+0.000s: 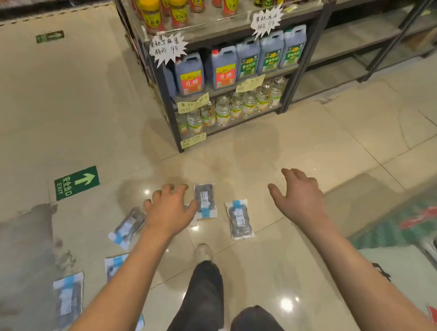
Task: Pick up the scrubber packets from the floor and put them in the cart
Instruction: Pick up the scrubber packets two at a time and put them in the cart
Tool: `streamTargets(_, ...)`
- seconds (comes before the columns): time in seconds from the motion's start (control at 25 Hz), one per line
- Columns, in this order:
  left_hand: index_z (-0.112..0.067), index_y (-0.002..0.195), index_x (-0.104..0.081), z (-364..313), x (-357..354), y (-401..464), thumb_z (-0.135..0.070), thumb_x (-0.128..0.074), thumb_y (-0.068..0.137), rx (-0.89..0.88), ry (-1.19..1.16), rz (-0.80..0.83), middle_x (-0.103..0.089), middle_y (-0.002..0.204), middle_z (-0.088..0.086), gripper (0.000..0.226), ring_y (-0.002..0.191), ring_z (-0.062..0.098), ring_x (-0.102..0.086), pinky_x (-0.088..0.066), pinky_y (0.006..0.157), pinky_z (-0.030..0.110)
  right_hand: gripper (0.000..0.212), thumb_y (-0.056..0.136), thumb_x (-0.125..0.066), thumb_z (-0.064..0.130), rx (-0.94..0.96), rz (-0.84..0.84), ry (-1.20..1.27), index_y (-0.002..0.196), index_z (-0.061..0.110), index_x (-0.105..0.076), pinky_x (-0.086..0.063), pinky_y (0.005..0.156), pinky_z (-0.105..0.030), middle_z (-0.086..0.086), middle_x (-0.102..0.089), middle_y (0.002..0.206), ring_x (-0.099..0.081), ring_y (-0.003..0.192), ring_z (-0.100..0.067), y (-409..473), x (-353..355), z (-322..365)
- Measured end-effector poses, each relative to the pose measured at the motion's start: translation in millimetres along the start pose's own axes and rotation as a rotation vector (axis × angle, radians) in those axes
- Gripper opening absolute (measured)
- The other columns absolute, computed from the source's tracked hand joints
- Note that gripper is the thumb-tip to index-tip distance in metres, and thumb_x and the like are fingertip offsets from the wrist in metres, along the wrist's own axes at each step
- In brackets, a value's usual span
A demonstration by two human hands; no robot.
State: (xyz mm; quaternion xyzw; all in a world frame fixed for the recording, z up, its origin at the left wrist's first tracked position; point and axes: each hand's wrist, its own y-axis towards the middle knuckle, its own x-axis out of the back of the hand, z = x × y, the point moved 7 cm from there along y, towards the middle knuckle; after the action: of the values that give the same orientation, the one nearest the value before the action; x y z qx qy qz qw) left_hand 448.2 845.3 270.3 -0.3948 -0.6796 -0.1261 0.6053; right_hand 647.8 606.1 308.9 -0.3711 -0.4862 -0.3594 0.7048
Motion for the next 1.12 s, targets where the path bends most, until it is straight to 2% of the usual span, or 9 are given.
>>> streamTargets(0.2, -0.031, 0.141, -0.054, -20.0, -27.6, 131.5, -0.058, -0.052, 0.095, -0.04, 0.033, 0.066, -0.053, 0.146, 0.006, 0.054, 0.132, 0.034, -0.05, -0.038, 0.107, 0.05, 0.061, 0.1, -0.058, 0.049, 0.041, 0.132, -0.037, 0.15, 0.015, -0.052, -0.051, 0.096, -0.05, -0.008, -0.054, 0.154, -0.052, 0.127, -0.046, 110.2, -57.3, 31.8)
streamTargets(0.36, -0.029, 0.145, -0.051, -16.8, -116.1, 209.0, -0.057, -0.054, 0.095, 0.031, 0.02, 0.177, -0.053, 0.144, 0.007, 0.057, 0.13, 0.036, -0.052, -0.039, 0.105, 0.049, 0.06, 0.102, -0.053, 0.051, 0.041, 0.307, -0.08, 0.151, 0.018, -0.049, -0.052, 0.094, -0.045, -0.006, -0.053, 0.152, -0.053, 0.127, -0.039, 168.6, -156.2, 18.5)
streamTargets(0.48, -0.03, 0.146, -0.05, -1.4, -231.7, 263.2, -0.056, -0.052, 0.097, 0.072, 0.017, 0.272, -0.054, 0.143, 0.005, 0.056, 0.129, 0.033, -0.055, -0.041, 0.106, 0.046, 0.059, 0.103, -0.048, 0.054, -0.042, 0.457, -0.097, 0.152, 0.022, -0.046, -0.051, 0.097, -0.042, -0.001, -0.052, 0.152, -0.053, 0.127, -0.034, 200.9, -273.4, -25.7)
streamTargets(0.64, -0.031, 0.144, -0.052, 52.0, -431.9, 330.1, -0.052, -0.057, 0.097, 0.16, -0.122, 0.421, -0.053, 0.141, 0.008, 0.052, 0.127, 0.033, -0.056, -0.047, 0.104, 0.044, 0.056, 0.105, -0.045, 0.052, -0.081, 0.653, -0.16, 0.152, 0.023, -0.042, -0.05, 0.096, -0.04, -0.002, -0.051, 0.149, -0.053, 0.127, -0.032, 227.7, -466.4, -90.4)
streamTargets(0.72, -0.032, 0.142, -0.053, 75.5, -515.5, 363.9, -0.05, -0.061, 0.094, 0.188, -0.15, 0.426, -0.052, 0.136, 0.012, 0.052, 0.127, 0.035, -0.055, -0.048, 0.104, 0.046, 0.055, 0.105, -0.046, 0.051, -0.072, 0.697, -0.179, 0.152, 0.023, -0.042, -0.049, 0.094, -0.041, -0.004, -0.05, 0.148, -0.052, 0.127, -0.032, 236.3, -557.3, -116.6)
streamTargets(0.84, -0.029, 0.149, -0.046, 106.0, -629.9, 423.4, -0.046, -0.064, 0.094, 0.196, -0.144, 0.393, -0.043, 0.143, 0.018, 0.061, 0.131, 0.04, -0.05, -0.045, 0.109, 0.051, 0.063, 0.103, -0.051, 0.05, -0.138, 0.699, -0.144, 0.157, 0.024, -0.032, -0.049, 0.094, -0.045, -0.009, -0.047, 0.147, -0.05, 0.127, -0.036, 259.5, -685.1, -156.2)
streamTargets(1.0, -0.023, 0.163, -0.019, 109.1, -709.3, 476.7, -0.049, -0.067, 0.091, 0.138, -0.044, 0.272, -0.021, 0.157, 0.031, 0.09, 0.142, 0.051, -0.03, -0.034, 0.116, 0.056, 0.087, 0.095, -0.063, 0.057, -0.323, 0.576, 0.035, 0.161, 0.024, -0.017, -0.05, 0.095, -0.053, -0.015, -0.045, 0.14, -0.05, 0.125, -0.043, 282.6, -777.9, -200.6)
streamTargets(1.08, -0.027, 0.165, -0.009, 104.7, -730.2, 475.5, -0.049, -0.064, 0.093, 0.14, 0.073, 0.237, -0.005, 0.165, 0.033, 0.093, 0.149, 0.053, -0.015, -0.029, 0.117, 0.062, 0.086, 0.093, -0.068, 0.058, -0.409, 0.546, 0.136, 0.155, 0.016, -0.025, -0.051, 0.094, -0.053, -0.018, -0.049, 0.136, -0.056, 0.12, -0.046, 281.5, -805.4, -224.0)
streamTargets(1.12, -0.029, 0.165, -0.01, 104.9, -737.1, 468.9, -0.044, -0.066, 0.093, 0.124, 0.128, 0.245, -0.001, 0.167, 0.03, 0.092, 0.15, 0.053, -0.014, -0.033, 0.114, 0.063, 0.08, 0.092, -0.07, 0.057, -0.435, 0.543, 0.177, 0.147, 0.011, -0.033, -0.052, 0.09, -0.049, -0.019, -0.054, 0.132, -0.06, 0.115, -0.045, 279.2, -813.3, -234.9)
